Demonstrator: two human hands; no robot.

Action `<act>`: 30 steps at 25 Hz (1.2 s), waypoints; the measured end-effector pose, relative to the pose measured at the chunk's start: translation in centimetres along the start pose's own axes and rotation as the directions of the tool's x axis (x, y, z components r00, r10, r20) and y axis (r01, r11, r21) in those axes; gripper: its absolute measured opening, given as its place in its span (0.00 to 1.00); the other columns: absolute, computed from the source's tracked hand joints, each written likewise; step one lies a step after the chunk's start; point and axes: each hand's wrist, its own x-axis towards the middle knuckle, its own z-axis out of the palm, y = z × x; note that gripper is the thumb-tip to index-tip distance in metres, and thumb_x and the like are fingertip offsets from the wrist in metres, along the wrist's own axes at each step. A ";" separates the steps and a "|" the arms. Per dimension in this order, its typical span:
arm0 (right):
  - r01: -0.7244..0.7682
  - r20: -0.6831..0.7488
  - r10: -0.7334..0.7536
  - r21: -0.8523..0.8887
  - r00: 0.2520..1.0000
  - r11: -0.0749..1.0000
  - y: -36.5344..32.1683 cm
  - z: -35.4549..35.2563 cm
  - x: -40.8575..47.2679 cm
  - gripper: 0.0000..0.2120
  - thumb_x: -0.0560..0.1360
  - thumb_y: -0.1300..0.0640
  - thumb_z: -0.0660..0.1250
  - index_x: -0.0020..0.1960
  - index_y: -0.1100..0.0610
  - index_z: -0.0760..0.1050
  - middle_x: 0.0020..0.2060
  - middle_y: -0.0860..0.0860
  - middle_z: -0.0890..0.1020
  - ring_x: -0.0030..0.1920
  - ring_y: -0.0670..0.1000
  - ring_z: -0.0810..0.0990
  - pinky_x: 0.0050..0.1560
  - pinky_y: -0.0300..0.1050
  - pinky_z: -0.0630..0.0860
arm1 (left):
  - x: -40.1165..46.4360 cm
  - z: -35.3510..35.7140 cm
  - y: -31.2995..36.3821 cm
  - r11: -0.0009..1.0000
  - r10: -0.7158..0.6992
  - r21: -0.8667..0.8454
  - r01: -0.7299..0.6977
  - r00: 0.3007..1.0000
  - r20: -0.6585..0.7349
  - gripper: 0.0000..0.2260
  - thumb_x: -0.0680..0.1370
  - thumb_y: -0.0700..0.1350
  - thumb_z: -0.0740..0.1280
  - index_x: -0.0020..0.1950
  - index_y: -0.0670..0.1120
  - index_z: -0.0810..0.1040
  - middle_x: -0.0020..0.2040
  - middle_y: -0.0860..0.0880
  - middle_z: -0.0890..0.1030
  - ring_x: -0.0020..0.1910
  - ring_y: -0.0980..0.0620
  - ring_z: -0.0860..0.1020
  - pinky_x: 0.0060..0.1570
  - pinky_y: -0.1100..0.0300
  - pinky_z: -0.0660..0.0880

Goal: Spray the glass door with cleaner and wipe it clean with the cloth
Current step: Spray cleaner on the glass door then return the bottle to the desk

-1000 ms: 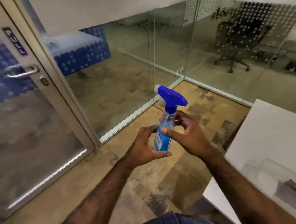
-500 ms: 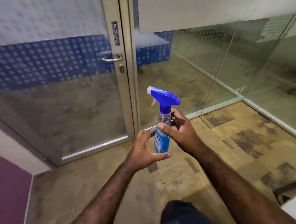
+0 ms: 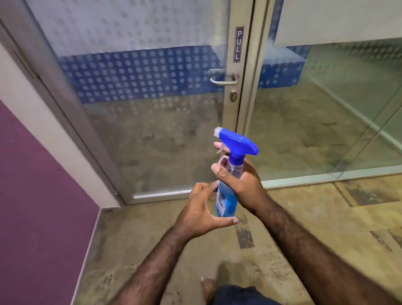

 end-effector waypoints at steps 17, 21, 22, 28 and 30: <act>0.113 -0.065 -0.107 0.082 0.992 0.990 -3.7 4.6 10.1 0.17 0.78 0.51 0.75 0.64 0.35 0.81 0.61 0.37 0.86 0.53 0.47 0.82 0.68 0.68 0.80 | 7.9 -12.6 -3.5 0.922 0.243 0.353 -0.162 0.949 -0.201 0.39 0.76 0.69 0.70 0.80 0.47 0.72 0.82 0.49 0.70 0.81 0.46 0.67 0.79 0.40 0.66; 0.183 -0.175 -0.164 0.098 0.971 0.978 -7.3 6.3 14.1 0.14 0.78 0.51 0.76 0.61 0.38 0.83 0.54 0.47 0.85 0.45 0.41 0.81 0.52 0.56 0.83 | 12.1 -20.7 -2.7 0.854 0.366 0.487 -0.181 0.875 -0.316 0.33 0.79 0.62 0.72 0.79 0.46 0.73 0.82 0.47 0.71 0.82 0.46 0.67 0.80 0.39 0.65; 0.209 -0.203 -0.186 0.095 0.961 0.973 -8.5 6.8 15.2 0.14 0.79 0.52 0.76 0.63 0.40 0.83 0.52 0.47 0.85 0.44 0.40 0.81 0.51 0.56 0.83 | 13.4 -23.0 -2.1 0.829 0.411 0.525 -0.193 0.847 -0.337 0.32 0.80 0.60 0.73 0.79 0.46 0.73 0.81 0.46 0.71 0.82 0.45 0.68 0.80 0.38 0.64; 0.340 -0.367 -0.307 0.026 0.878 0.940 -17.8 9.2 22.1 0.12 0.80 0.51 0.77 0.62 0.47 0.84 0.48 0.34 0.85 0.44 0.38 0.80 0.62 0.64 0.83 | 20.6 -35.7 3.9 0.673 0.619 0.714 -0.194 0.675 -0.400 0.30 0.81 0.55 0.74 0.78 0.40 0.74 0.79 0.41 0.73 0.81 0.40 0.70 0.80 0.36 0.64; 0.388 -0.403 -0.357 -0.005 0.843 0.922 -21.2 9.3 24.3 0.11 0.80 0.49 0.78 0.61 0.48 0.84 0.47 0.37 0.85 0.41 0.36 0.80 0.60 0.61 0.84 | 22.5 -39.2 6.2 0.624 0.655 0.766 -0.157 0.640 -0.402 0.30 0.82 0.56 0.71 0.79 0.41 0.73 0.80 0.41 0.72 0.82 0.40 0.68 0.81 0.36 0.62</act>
